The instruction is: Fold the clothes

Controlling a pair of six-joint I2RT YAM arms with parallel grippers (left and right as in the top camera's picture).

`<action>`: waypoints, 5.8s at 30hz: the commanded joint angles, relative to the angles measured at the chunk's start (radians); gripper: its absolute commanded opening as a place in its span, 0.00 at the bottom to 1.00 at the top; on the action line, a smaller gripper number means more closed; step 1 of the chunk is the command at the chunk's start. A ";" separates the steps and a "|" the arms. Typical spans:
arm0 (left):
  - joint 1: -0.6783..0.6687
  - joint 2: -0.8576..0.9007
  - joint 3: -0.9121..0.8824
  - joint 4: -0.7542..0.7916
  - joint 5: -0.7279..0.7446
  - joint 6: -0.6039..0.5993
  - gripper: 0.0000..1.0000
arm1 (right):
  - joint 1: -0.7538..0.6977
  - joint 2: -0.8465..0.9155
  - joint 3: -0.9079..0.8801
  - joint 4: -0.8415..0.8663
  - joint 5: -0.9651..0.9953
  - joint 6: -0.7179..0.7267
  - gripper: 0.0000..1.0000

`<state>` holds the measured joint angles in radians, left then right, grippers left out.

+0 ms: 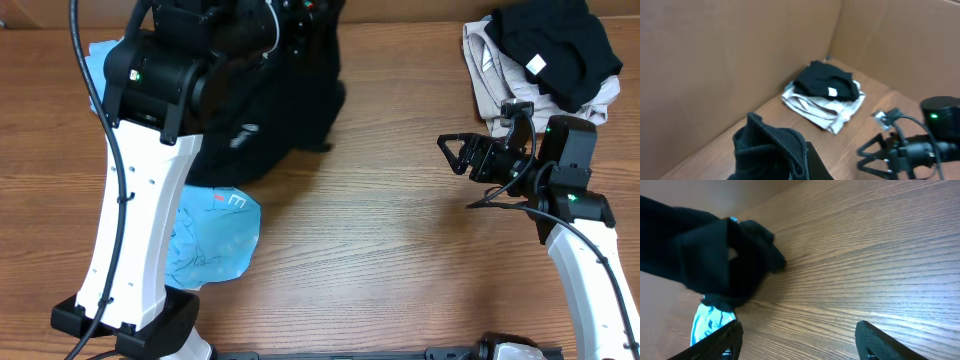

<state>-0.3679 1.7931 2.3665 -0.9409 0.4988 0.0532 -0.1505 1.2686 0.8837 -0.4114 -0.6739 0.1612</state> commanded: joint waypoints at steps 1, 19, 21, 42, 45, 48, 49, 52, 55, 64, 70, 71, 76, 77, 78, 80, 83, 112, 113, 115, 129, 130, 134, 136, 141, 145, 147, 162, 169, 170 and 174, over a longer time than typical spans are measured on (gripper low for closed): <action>-0.049 0.025 0.023 0.019 0.054 -0.032 0.04 | -0.025 -0.050 0.022 0.003 -0.010 0.024 0.75; -0.209 0.339 0.023 0.063 0.044 -0.031 1.00 | -0.264 -0.253 0.022 -0.145 -0.009 0.022 0.77; -0.186 0.331 0.025 0.037 0.044 -0.031 1.00 | -0.264 -0.253 0.022 -0.144 -0.009 0.022 0.77; 0.247 0.194 0.025 -0.681 -0.249 -0.049 1.00 | -0.218 -0.251 0.021 -0.145 -0.009 0.015 0.81; 0.247 0.164 0.021 -0.749 -0.369 -0.054 1.00 | -0.212 -0.251 0.021 -0.145 -0.009 0.015 0.81; 0.237 0.096 -0.011 -0.749 -0.377 -0.056 1.00 | -0.210 -0.251 0.021 -0.145 -0.009 0.015 0.81; 0.236 0.065 -0.024 -0.748 -0.376 -0.064 1.00 | -0.208 -0.251 0.021 -0.146 -0.009 0.015 0.81; 0.230 -0.029 -0.073 -0.748 -0.379 -0.078 1.00 | -0.208 -0.251 0.021 -0.160 -0.009 0.015 0.81; 0.230 -0.132 -0.151 -0.747 -0.428 -0.115 1.00 | -0.208 -0.251 0.021 -0.169 -0.009 0.015 0.81; 0.231 -0.393 -0.613 -0.500 -0.516 -0.259 1.00 | -0.208 -0.251 0.021 -0.171 -0.009 0.014 0.81; 0.248 -0.436 -0.971 -0.271 -0.555 -0.347 1.00 | -0.208 -0.251 0.021 -0.174 -0.009 0.014 0.81; 0.253 -0.435 -1.027 -0.226 -0.554 -0.356 1.00 | -0.208 -0.251 0.021 -0.174 -0.009 0.014 0.81; 0.299 -0.434 -1.248 -0.034 -0.549 -0.394 1.00 | -0.208 -0.251 0.021 -0.174 -0.009 0.011 0.81; 0.308 -0.434 -1.275 -0.012 -0.549 -0.393 1.00 | -0.208 -0.251 0.021 -0.174 -0.009 0.008 0.81; 0.321 -0.434 -1.310 0.014 -0.548 -0.393 1.00 | -0.208 -0.250 0.021 -0.174 -0.009 0.006 0.81; 0.339 -0.434 -1.358 0.049 -0.542 -0.390 1.00 | -0.208 -0.245 0.021 -0.174 -0.009 0.006 0.81; 0.356 -0.434 -1.423 0.107 -0.522 -0.389 1.00 | -0.208 -0.232 0.021 -0.174 -0.009 0.006 0.81; 0.358 -0.418 -1.757 0.489 -0.690 -0.363 1.00 | -0.208 -0.211 0.021 -0.182 -0.008 -0.009 0.81; 0.358 -0.418 -1.765 0.503 -0.690 -0.364 1.00 | -0.208 -0.211 0.021 -0.182 -0.008 -0.010 0.81; 0.359 -0.414 -1.781 0.530 -0.690 -0.364 1.00 | -0.209 -0.211 0.021 -0.182 -0.008 -0.012 0.81; 0.516 -0.238 -1.820 0.625 -0.596 -0.368 1.00 | -0.209 -0.211 0.021 -0.181 0.007 -0.012 0.82; 0.537 -0.226 -1.820 0.629 -0.580 -0.367 1.00 | -0.209 -0.211 0.021 -0.181 0.010 -0.012 0.82; 0.627 -0.190 -1.820 0.635 -0.552 -0.366 1.00 | -0.209 -0.211 0.021 -0.180 0.011 -0.012 0.82; 0.662 -0.185 -1.820 0.636 -0.553 -0.347 1.00 | -0.209 -0.211 0.021 -0.177 0.011 -0.012 0.82; 0.765 -0.185 -1.820 0.668 -0.558 -0.340 1.00 | -0.209 -0.211 0.021 -0.175 0.014 -0.011 0.82; 0.879 -0.185 -1.819 0.708 -0.558 -0.337 1.00 | -0.209 -0.211 0.021 -0.175 0.026 -0.012 0.82; 0.936 -0.185 -1.819 0.731 -0.558 -0.337 1.00 | -0.209 -0.211 0.021 -0.175 0.029 -0.011 0.82; 1.048 -0.185 -1.727 0.855 -0.548 -0.307 1.00 | -0.209 -0.211 0.021 -0.174 0.029 -0.011 0.82; 1.048 -0.185 -1.475 0.627 -0.504 -0.277 1.00 | -0.209 -0.211 0.021 -0.174 0.029 -0.011 0.82; 1.048 -0.185 -1.391 0.543 -0.465 -0.254 1.00 | -0.209 -0.211 0.021 -0.170 0.029 -0.011 0.82; 1.040 -0.185 -1.156 0.318 -0.294 -0.209 1.00 | -0.209 -0.211 0.021 -0.157 0.028 -0.011 0.82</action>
<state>0.6750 1.6119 1.0782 -0.5564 0.0525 -0.2207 -0.3649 1.0595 0.8837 -0.5808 -0.6472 0.1570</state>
